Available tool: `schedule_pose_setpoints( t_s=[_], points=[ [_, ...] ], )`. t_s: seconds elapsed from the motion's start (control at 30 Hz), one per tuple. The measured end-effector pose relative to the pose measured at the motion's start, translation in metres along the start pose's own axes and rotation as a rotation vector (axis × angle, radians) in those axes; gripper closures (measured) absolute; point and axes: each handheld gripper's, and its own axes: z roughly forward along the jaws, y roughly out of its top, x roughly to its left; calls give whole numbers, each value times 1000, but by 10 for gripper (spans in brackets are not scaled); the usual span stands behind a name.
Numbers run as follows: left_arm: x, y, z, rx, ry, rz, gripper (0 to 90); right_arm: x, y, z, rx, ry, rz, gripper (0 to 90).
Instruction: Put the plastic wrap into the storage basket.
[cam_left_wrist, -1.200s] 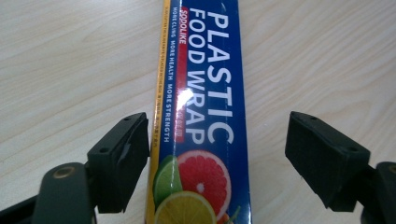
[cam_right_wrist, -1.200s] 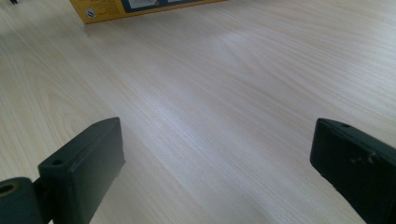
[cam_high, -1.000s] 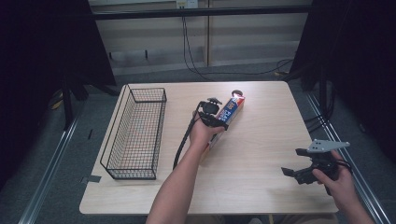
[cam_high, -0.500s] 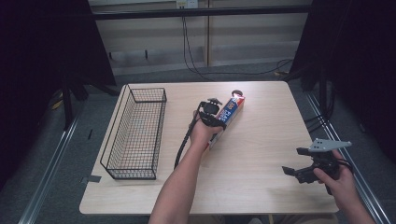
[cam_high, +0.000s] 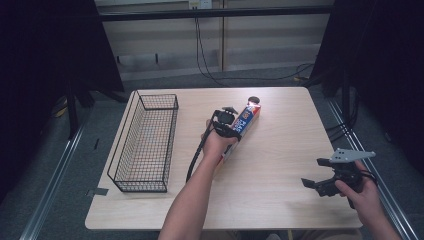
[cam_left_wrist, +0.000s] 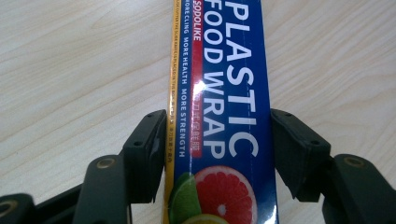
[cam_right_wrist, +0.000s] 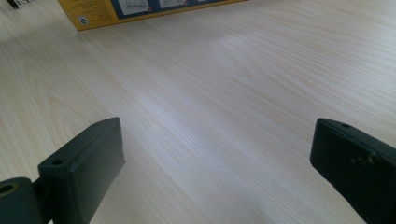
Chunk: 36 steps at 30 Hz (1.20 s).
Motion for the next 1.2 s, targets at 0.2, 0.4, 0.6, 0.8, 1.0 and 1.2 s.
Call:
schedule_pose_setpoints(
  t_s=[0.2,0.4,0.6,0.8,1.0,1.2],
  points=[
    [3,3,4,13,-14,0,373,2,1,1,0,4,-7,25],
    [2,7,14,36,-12,1,354,0,0,0,-4,3,2,26],
    [-5,13,16,69,39,30,410,-1,0,-3,-17,-3,0,26],
    [-10,14,12,114,46,31,423,-1,0,-4,-16,-1,5,25],
    [-9,15,2,141,47,5,428,-2,0,-4,-17,-3,4,25],
    [-4,15,-10,162,56,0,429,-2,1,-4,-24,-1,2,25]
  ],
)
